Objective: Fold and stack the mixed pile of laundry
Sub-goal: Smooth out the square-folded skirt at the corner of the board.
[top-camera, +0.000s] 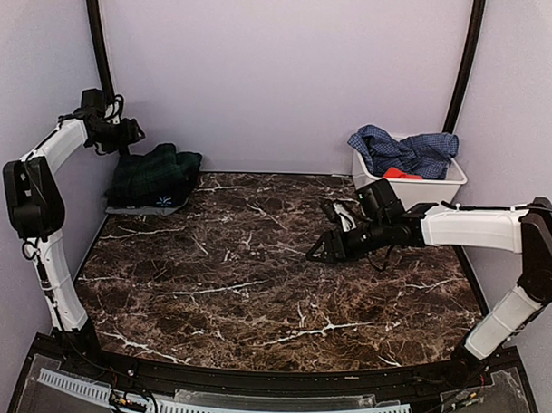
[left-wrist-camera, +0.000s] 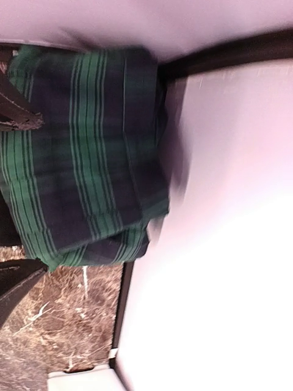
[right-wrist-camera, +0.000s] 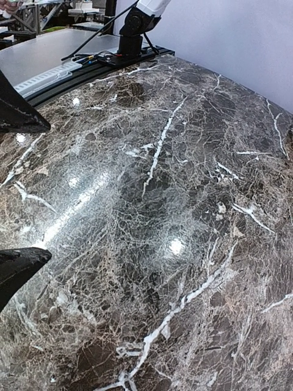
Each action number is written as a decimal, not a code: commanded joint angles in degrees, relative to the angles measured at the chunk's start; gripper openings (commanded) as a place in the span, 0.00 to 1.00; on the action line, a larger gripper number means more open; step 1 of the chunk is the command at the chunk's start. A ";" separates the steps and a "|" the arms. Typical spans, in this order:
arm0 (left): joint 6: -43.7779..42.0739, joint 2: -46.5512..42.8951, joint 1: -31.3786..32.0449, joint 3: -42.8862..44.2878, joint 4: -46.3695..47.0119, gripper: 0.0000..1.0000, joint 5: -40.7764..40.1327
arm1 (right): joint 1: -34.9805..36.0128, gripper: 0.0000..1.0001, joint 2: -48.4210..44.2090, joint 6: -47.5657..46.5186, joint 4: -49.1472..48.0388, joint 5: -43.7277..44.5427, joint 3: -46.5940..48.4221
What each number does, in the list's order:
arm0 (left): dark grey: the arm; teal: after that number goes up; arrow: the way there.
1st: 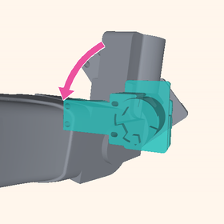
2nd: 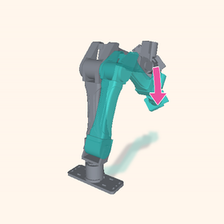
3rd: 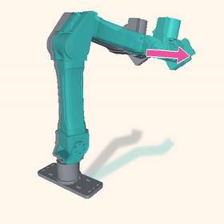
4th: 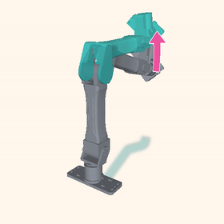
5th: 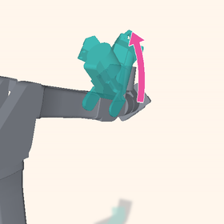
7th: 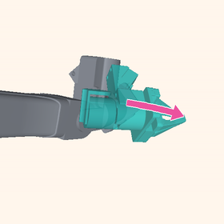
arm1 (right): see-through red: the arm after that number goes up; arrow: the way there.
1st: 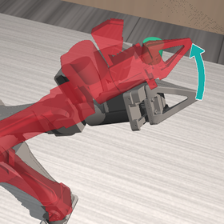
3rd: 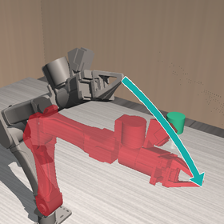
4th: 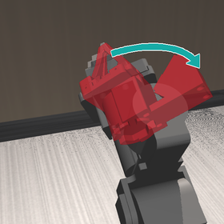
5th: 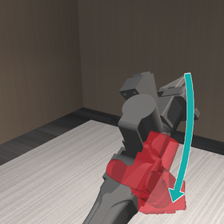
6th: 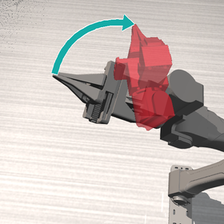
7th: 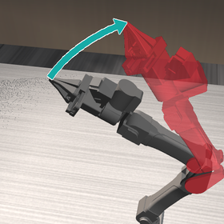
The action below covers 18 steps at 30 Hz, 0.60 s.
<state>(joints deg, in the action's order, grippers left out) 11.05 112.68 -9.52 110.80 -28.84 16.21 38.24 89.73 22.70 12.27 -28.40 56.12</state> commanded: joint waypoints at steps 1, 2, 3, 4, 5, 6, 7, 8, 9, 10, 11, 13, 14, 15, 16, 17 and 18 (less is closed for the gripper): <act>-2.77 5.70 3.17 3.23 -0.84 0.71 1.83 | -0.26 0.60 -1.52 -0.18 0.14 0.72 -0.47; -2.78 7.75 3.98 4.45 -0.97 0.71 1.91 | -0.27 0.60 -1.52 -0.13 0.19 0.72 -0.39; -2.94 8.84 4.37 5.14 -1.05 0.71 1.90 | -0.27 0.60 -1.41 -0.04 0.19 0.72 -0.44; -3.21 10.97 5.33 6.82 -1.68 0.71 1.90 | -0.28 0.60 -1.50 0.05 0.21 0.72 -0.62; -4.19 12.16 5.84 7.69 -2.20 0.71 1.77 | -0.27 0.61 -1.56 0.14 0.33 0.79 -0.64; -4.94 14.72 6.91 9.85 -4.30 0.71 1.84 | -0.27 0.60 -1.64 0.11 0.53 0.92 -0.70; -6.66 15.93 7.42 11.05 -5.88 0.70 1.30 | -0.27 0.60 -1.85 0.03 0.84 1.08 -0.76; -7.36 17.62 8.14 12.12 -8.98 0.70 -0.07 | -0.27 0.60 -2.25 -0.01 1.28 1.40 -0.98; -8.39 17.90 8.43 11.57 -9.71 0.68 -0.49 | -0.27 0.60 -2.65 -0.04 1.42 1.70 -1.19; -8.62 17.68 8.70 9.50 -10.50 0.68 -0.52 | -0.25 0.61 -3.12 -0.09 1.45 2.03 -1.58; -8.82 17.27 8.76 8.28 -10.66 0.66 -0.67 | -0.27 0.61 -3.42 -0.03 1.44 2.18 -1.83; -8.74 15.47 8.81 4.28 -9.91 0.65 -1.38 | -0.27 0.61 -3.73 -0.07 1.40 2.17 -2.14; -8.98 14.32 8.81 2.01 -9.70 0.65 -1.60 | -0.27 0.61 -3.76 -0.11 1.29 2.09 -2.16; -9.22 13.75 8.88 1.19 -9.73 0.64 -1.78 | -0.27 0.62 -3.90 -0.15 1.20 1.97 -2.22; -9.54 12.66 8.85 0.16 -9.91 0.64 -2.43 | -0.25 0.62 -4.00 -0.23 1.08 1.91 -2.19; -9.59 12.08 8.82 -0.17 -10.18 0.64 -2.73 | -0.27 0.62 -4.22 -0.25 1.07 1.91 -2.11; -9.65 10.71 8.82 -0.81 -10.18 0.65 -2.86 | -0.27 0.63 -4.44 -0.43 1.21 1.92 -1.88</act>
<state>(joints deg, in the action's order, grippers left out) 2.92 129.88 -0.47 113.38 -33.71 15.11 38.24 87.39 22.74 13.93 -27.05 54.48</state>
